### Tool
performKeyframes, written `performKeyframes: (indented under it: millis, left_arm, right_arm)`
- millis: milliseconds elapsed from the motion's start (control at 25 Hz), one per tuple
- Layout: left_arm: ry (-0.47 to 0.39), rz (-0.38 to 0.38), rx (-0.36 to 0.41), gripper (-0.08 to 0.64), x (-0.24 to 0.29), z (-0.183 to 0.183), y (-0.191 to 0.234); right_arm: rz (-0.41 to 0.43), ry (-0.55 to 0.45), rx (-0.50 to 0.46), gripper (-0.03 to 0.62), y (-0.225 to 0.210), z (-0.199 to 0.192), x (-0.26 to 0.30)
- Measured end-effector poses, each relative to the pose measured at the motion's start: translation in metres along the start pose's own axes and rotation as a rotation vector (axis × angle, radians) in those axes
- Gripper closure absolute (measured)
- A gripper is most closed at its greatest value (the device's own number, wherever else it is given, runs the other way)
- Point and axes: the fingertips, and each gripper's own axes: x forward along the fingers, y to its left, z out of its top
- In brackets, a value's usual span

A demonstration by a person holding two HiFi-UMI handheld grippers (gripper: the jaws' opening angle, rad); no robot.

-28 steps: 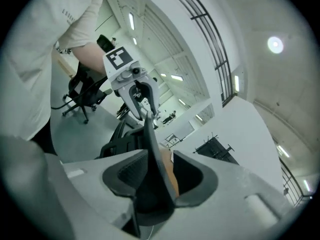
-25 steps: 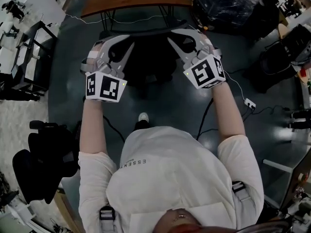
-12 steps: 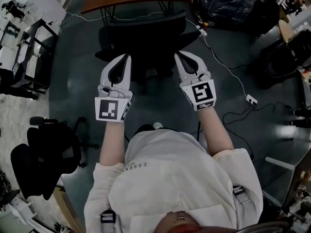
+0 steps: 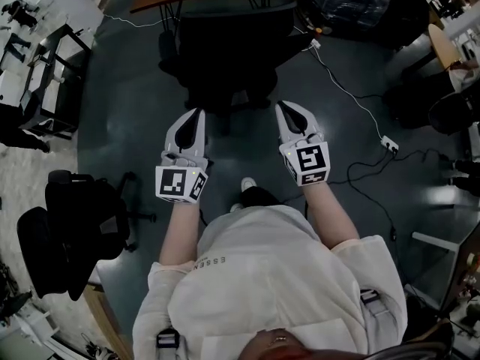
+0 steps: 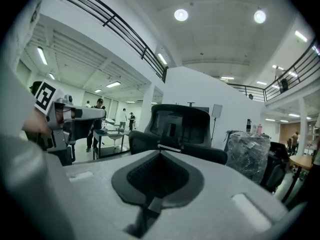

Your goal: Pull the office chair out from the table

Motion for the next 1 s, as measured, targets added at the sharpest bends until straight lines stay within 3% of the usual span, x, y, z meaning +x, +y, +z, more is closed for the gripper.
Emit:
performKeyframes:
  millis: [320, 720, 1000]
  left_arm:
    - [0.052, -0.043, -0.007, 0.543, -0.064, -0.015, -0.018]
    - [0.055, -0.069, -0.052, 0.543, -0.111, -0.016, -0.055]
    - [0.015, -0.01, -0.049, 0.543, -0.12, -0.001, -0.073]
  right_arm:
    - [-0.081, 0.02, 0.003, 0.6, 0.048, -0.012, -0.063]
    - [-0.032, 0.025, 0.084, 0.6, 0.08, -0.027, -0.102]
    - [0.026, 0.018, 0.097, 0.6, 0.084, -0.028, -0.126]
